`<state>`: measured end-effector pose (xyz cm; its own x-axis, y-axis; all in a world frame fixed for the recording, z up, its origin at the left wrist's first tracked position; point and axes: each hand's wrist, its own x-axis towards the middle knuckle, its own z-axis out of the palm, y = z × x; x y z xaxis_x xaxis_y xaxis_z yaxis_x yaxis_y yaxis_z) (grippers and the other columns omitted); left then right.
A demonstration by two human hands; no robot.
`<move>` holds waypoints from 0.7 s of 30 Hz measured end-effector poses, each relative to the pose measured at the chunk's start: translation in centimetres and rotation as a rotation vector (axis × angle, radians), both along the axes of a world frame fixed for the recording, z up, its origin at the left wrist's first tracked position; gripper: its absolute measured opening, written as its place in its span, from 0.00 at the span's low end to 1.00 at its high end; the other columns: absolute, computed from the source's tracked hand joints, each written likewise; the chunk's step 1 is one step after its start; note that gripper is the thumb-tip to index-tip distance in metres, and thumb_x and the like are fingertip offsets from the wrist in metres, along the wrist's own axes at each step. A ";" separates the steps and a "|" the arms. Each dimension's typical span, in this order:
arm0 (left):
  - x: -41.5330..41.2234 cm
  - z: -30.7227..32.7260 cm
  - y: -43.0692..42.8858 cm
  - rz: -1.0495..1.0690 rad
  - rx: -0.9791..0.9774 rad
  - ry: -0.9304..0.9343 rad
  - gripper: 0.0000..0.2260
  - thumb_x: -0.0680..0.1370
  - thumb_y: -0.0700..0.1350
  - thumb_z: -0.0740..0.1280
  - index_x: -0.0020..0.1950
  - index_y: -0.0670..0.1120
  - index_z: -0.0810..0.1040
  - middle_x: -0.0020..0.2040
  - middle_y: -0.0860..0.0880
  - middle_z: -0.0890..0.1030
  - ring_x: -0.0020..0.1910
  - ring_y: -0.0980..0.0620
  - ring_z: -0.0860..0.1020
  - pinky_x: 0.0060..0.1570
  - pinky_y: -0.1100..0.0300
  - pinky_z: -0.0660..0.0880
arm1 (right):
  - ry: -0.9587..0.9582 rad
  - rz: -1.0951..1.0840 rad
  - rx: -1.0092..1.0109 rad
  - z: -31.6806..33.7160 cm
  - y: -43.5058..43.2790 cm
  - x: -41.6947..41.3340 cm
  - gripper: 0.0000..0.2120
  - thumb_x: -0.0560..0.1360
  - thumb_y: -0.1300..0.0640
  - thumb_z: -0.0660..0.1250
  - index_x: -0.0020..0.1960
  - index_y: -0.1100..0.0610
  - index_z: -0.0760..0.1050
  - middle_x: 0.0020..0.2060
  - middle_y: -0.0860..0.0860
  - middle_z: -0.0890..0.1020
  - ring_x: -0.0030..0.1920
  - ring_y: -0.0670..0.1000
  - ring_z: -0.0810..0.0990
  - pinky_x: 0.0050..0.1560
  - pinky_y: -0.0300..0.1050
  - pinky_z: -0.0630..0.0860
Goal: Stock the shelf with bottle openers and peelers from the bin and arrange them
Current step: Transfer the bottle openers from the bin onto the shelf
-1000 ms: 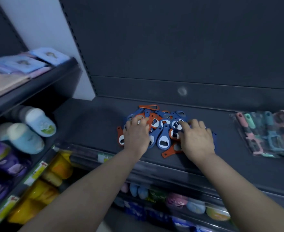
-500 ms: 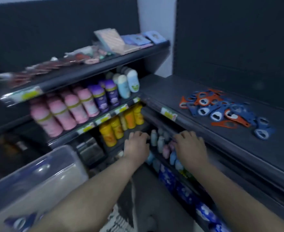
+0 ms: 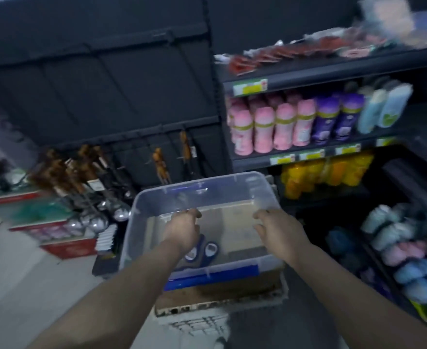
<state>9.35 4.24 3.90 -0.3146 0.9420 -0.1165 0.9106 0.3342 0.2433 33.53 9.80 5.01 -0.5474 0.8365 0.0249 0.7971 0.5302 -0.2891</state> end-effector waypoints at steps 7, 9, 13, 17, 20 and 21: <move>-10.8 -4.4 -1.4 0.020 -0.397 -0.078 0.16 0.76 0.48 0.67 0.64 0.48 0.75 0.62 0.46 0.77 0.61 0.46 0.76 0.58 0.58 0.74 | -0.156 0.115 -0.270 -5.4 1.0 -11.3 0.10 0.78 0.57 0.60 0.56 0.56 0.76 0.52 0.53 0.80 0.54 0.56 0.78 0.51 0.46 0.74; -11.3 -5.9 -1.5 -0.014 -0.482 -0.109 0.17 0.76 0.48 0.68 0.64 0.47 0.75 0.63 0.46 0.77 0.61 0.47 0.75 0.58 0.58 0.72 | -0.244 0.116 -0.343 -6.8 1.3 -12.5 0.12 0.79 0.59 0.59 0.59 0.58 0.76 0.56 0.55 0.79 0.57 0.57 0.77 0.51 0.45 0.72; -9.9 -7.7 -1.5 -0.140 -0.636 -0.134 0.17 0.76 0.45 0.70 0.62 0.42 0.76 0.62 0.43 0.77 0.61 0.45 0.75 0.55 0.58 0.70 | -0.359 0.215 -0.415 -8.9 1.9 -14.2 0.12 0.79 0.58 0.58 0.58 0.55 0.77 0.59 0.54 0.79 0.59 0.55 0.76 0.54 0.43 0.71; -8.6 -8.5 -1.5 -0.165 -0.677 -0.163 0.20 0.70 0.49 0.75 0.57 0.42 0.77 0.55 0.44 0.79 0.55 0.44 0.77 0.46 0.58 0.69 | -0.432 0.325 -0.339 -10.6 2.2 -16.1 0.11 0.77 0.56 0.60 0.57 0.52 0.76 0.58 0.53 0.77 0.59 0.56 0.72 0.54 0.47 0.68; -8.4 -9.0 -2.0 -0.157 -0.730 -0.185 0.16 0.67 0.49 0.77 0.49 0.43 0.78 0.44 0.45 0.77 0.47 0.44 0.78 0.42 0.58 0.70 | -0.447 0.377 -0.274 -11.5 2.5 -16.9 0.13 0.77 0.56 0.61 0.61 0.52 0.74 0.60 0.53 0.74 0.61 0.56 0.71 0.55 0.47 0.68; -8.3 -9.0 -2.2 -0.143 -0.741 -0.183 0.14 0.67 0.49 0.77 0.45 0.44 0.78 0.41 0.46 0.76 0.45 0.45 0.79 0.41 0.58 0.70 | -0.464 0.396 -0.265 -11.5 2.5 -16.9 0.15 0.75 0.56 0.62 0.62 0.52 0.72 0.60 0.53 0.73 0.61 0.56 0.70 0.55 0.47 0.68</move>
<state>1.08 2.08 -5.09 -0.1107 0.6278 -0.7705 0.9241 0.3503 0.1527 16.59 12.32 -6.45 -0.7187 0.5156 -0.4665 0.6301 0.7667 -0.1233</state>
